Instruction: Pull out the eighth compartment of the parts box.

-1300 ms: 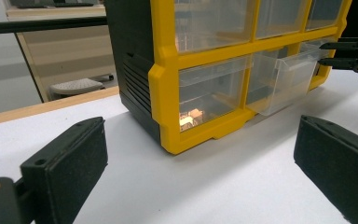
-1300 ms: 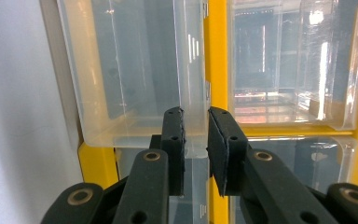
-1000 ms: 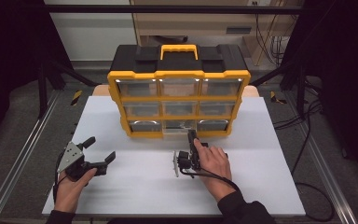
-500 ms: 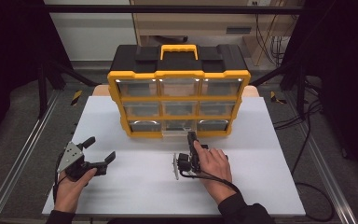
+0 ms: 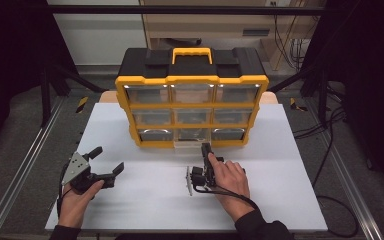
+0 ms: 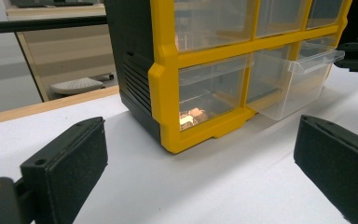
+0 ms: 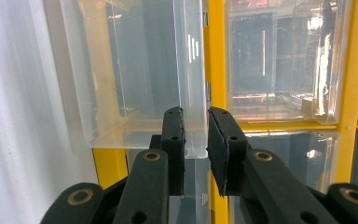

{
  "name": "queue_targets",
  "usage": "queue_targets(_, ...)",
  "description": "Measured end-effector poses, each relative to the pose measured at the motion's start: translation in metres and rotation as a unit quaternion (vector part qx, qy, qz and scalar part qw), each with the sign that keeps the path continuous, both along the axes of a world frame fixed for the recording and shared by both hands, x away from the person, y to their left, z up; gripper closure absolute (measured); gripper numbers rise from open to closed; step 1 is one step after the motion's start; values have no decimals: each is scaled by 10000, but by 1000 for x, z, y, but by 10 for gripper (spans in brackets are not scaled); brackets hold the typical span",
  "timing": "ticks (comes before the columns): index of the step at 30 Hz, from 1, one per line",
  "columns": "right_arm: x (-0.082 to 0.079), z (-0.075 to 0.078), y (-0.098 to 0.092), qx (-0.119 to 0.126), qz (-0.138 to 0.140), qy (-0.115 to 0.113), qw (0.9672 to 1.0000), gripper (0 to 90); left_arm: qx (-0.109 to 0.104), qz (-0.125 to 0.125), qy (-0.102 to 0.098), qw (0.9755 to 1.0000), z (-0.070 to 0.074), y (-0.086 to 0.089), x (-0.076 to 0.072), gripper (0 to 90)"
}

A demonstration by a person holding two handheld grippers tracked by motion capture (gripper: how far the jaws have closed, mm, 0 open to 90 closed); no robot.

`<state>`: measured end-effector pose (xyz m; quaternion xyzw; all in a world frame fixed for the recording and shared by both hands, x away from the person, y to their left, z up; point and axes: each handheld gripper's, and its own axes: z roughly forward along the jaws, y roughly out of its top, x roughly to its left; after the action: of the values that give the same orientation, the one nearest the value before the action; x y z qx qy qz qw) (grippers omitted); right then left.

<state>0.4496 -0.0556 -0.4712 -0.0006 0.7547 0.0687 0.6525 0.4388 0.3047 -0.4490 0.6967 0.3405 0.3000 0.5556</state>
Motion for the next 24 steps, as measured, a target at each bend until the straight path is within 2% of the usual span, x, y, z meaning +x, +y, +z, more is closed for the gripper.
queue_targets(24,-3,0,0,24,11,-2,10000,769,3,-1,7,10000,0,0,0,27)
